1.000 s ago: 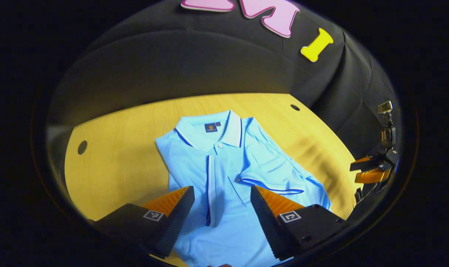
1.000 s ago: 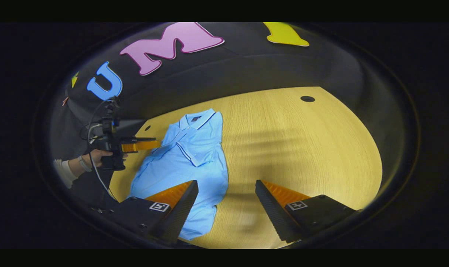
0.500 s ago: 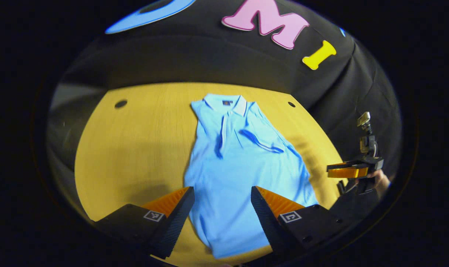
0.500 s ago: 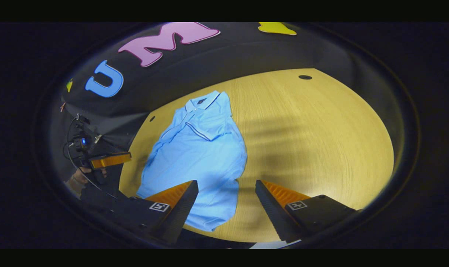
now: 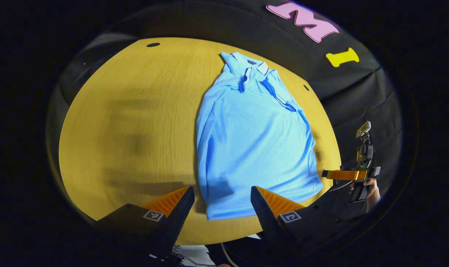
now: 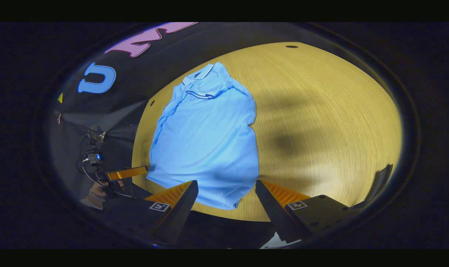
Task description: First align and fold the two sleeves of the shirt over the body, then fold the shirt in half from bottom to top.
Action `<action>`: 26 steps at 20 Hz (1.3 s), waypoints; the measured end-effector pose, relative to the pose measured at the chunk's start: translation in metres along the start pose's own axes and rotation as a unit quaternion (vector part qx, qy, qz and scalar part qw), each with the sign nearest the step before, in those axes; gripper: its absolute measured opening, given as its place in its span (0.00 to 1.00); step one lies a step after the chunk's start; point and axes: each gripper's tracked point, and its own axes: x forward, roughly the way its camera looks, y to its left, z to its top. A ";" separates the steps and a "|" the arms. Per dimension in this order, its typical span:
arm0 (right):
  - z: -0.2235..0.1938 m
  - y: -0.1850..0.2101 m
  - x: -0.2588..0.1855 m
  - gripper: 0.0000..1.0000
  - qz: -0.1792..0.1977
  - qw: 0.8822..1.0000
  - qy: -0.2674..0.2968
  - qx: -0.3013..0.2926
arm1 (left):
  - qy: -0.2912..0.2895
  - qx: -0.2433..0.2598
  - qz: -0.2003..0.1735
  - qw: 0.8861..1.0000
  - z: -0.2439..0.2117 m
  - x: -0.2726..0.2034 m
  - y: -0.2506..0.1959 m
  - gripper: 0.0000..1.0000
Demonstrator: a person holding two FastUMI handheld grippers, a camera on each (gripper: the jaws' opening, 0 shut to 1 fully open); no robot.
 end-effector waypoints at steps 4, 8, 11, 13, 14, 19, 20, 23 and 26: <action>-0.026 -0.005 0.008 0.98 -0.002 0.999 0.027 0.037 | 0.038 -0.002 -0.018 0.999 -0.021 0.009 -0.010 0.97; -0.021 0.010 0.019 0.95 0.044 0.989 0.031 0.139 | 0.055 0.009 -0.021 0.998 -0.022 0.013 -0.013 0.95; -0.027 -0.007 0.033 0.58 0.014 0.988 0.038 0.147 | 0.114 -0.020 -0.058 0.992 -0.043 0.026 -0.027 0.63; -0.029 -0.002 0.036 0.06 0.034 0.983 0.042 0.173 | 0.098 -0.036 -0.083 0.991 -0.035 0.028 -0.039 0.18; -0.028 -0.001 0.037 0.08 0.041 0.981 0.041 0.186 | 0.084 -0.022 -0.080 0.993 -0.033 0.029 -0.039 0.13; -0.017 0.004 0.026 0.11 0.064 0.987 0.025 0.144 | 0.045 0.032 -0.059 0.997 -0.024 0.019 -0.039 0.07; -0.006 0.017 0.019 0.05 0.095 0.985 0.014 0.146 | 0.035 0.028 -0.066 0.997 -0.019 0.013 -0.041 0.07; 0.031 0.047 -0.003 0.00 0.160 0.977 -0.027 0.137 | -0.001 0.038 -0.085 0.996 0.003 -0.004 -0.052 0.06; 0.072 0.074 -0.021 0.11 0.204 0.970 -0.069 0.110 | -0.047 0.058 -0.084 0.994 0.037 -0.025 -0.061 0.07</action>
